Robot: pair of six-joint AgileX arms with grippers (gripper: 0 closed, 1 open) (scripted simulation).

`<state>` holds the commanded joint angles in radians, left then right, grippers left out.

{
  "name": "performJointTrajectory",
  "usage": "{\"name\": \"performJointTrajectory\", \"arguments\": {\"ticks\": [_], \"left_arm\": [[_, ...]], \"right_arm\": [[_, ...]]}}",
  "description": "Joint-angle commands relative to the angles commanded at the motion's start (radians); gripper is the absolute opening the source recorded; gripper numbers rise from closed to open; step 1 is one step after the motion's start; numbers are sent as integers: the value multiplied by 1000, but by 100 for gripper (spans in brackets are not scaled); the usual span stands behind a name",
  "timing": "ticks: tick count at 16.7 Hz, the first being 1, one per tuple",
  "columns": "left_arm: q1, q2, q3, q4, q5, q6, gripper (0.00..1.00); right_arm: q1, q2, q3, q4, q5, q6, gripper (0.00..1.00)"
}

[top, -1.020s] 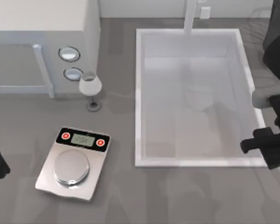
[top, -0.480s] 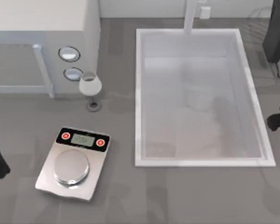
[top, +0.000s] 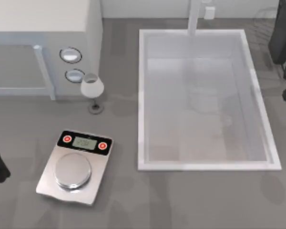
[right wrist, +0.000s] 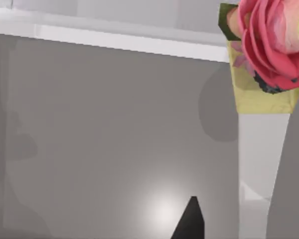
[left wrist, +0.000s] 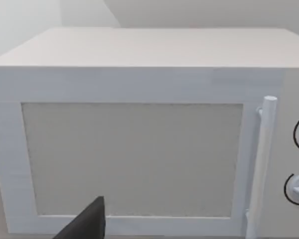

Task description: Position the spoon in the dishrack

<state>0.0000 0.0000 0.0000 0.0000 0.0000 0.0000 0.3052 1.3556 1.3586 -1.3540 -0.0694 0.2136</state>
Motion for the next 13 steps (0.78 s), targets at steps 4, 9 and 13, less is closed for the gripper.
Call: {"name": "performJointTrajectory", "arguments": {"ticks": [4, 9, 13], "left_arm": [[0, 0, 0, 0, 0, 0, 100], [0, 0, 0, 0, 0, 0, 100], [0, 0, 0, 0, 0, 0, 100]], "right_arm": [[-209, -68, -44, 265, -125, -45, 0], [-527, -175, -126, 693, -306, -114, 0], [-763, -275, -179, 1006, -442, -165, 0]]}}
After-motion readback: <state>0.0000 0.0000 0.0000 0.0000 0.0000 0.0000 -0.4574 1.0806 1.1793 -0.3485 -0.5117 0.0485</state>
